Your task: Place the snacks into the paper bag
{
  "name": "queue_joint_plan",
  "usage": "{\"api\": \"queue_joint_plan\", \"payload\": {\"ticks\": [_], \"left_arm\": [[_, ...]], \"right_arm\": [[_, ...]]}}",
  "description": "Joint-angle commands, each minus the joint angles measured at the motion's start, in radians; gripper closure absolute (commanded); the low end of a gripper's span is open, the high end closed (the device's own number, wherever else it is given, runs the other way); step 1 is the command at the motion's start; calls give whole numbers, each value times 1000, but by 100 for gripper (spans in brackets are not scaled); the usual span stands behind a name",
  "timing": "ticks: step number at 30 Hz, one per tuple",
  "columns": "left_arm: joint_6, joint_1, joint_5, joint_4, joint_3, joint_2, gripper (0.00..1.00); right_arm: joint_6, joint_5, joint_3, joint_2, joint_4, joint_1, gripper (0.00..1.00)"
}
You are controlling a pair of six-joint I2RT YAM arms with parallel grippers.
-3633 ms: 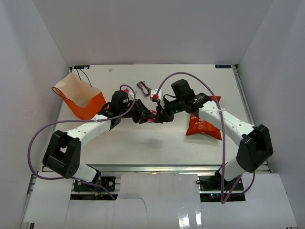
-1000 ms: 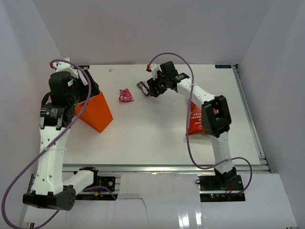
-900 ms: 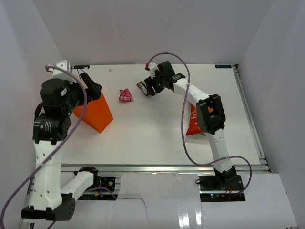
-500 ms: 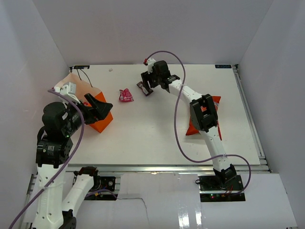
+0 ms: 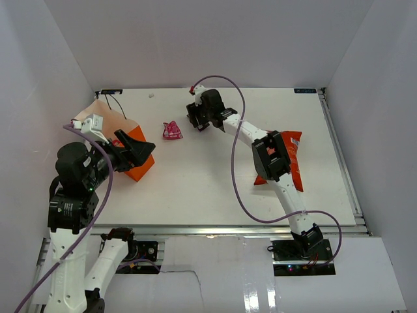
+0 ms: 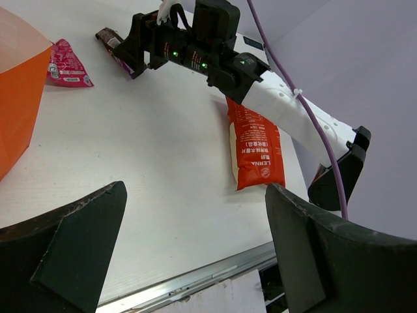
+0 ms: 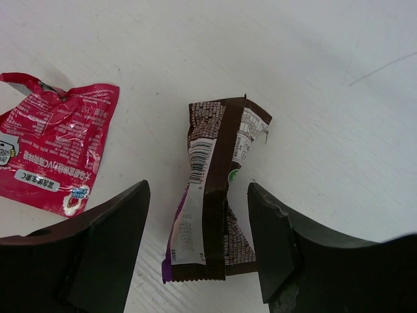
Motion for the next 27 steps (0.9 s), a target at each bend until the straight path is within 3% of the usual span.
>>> {"api": "queue_joint_plan", "payload": {"ticks": [1,15,23,27], "left_arm": [[-12,3,17,19,-17,-2,2],[-52,2,69,97,-69,18,2],[-201,2,103,220,-167,23,2],[-268,3,140,300,-184,56,2]], "right_arm": [[16,32,20,-5,51,-4,33],[0,15,-33,-1,41,-4,40],[-18,-59,-97,-51,31,-7,68],[-16,-109,-181,-161,24,-32,84]]}}
